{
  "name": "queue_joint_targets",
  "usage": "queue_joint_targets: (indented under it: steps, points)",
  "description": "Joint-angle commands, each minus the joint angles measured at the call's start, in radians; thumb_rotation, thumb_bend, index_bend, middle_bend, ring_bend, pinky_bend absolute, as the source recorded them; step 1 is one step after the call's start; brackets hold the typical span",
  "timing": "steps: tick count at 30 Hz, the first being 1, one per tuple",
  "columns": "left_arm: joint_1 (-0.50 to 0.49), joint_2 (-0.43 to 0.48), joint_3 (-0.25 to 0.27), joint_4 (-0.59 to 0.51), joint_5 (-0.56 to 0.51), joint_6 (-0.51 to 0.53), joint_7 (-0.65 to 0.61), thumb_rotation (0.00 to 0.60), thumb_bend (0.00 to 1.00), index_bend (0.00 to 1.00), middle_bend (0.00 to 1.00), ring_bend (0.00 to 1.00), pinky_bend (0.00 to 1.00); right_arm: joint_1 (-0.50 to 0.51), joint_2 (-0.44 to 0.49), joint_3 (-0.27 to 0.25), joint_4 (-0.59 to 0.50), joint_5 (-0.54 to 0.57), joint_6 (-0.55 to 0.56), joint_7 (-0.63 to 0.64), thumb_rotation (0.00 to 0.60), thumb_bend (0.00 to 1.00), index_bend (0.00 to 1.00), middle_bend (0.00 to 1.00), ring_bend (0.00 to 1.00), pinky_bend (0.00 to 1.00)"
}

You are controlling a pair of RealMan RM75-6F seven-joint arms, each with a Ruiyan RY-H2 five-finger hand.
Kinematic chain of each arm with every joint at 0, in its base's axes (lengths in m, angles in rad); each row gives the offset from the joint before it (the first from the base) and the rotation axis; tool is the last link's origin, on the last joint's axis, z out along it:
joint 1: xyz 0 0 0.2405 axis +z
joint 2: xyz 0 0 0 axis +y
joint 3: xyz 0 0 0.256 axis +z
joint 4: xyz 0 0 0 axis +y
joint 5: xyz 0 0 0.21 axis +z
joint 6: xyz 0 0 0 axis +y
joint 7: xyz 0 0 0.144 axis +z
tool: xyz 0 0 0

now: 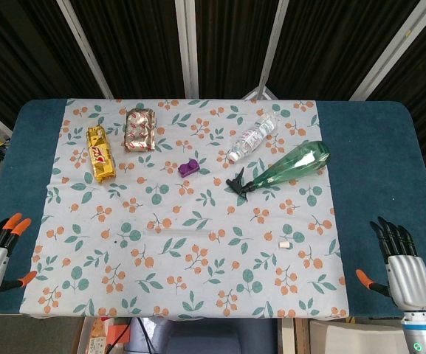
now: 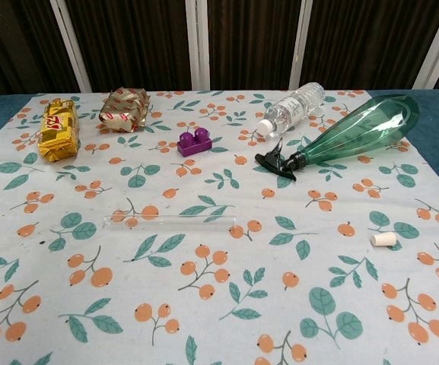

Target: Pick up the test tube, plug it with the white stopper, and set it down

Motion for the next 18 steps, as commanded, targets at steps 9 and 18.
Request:
queue_joint_targets:
  steps: [9, 18]
  points:
    - [-0.001, 0.000, 0.002, -0.001, 0.001, -0.003, 0.003, 0.600, 0.04, 0.00, 0.00, 0.00, 0.00, 0.000, -0.001, 0.000, 0.001, -0.004, 0.004, 0.002, 0.600, 0.25, 0.00, 0.00, 0.00, 0.00]
    - [-0.009, 0.007, 0.009, -0.008, -0.012, -0.032, 0.017, 0.600, 0.04, 0.00, 0.00, 0.00, 0.00, 0.002, -0.004, -0.001, 0.003, -0.004, -0.003, 0.001, 0.600, 0.25, 0.00, 0.00, 0.00, 0.00]
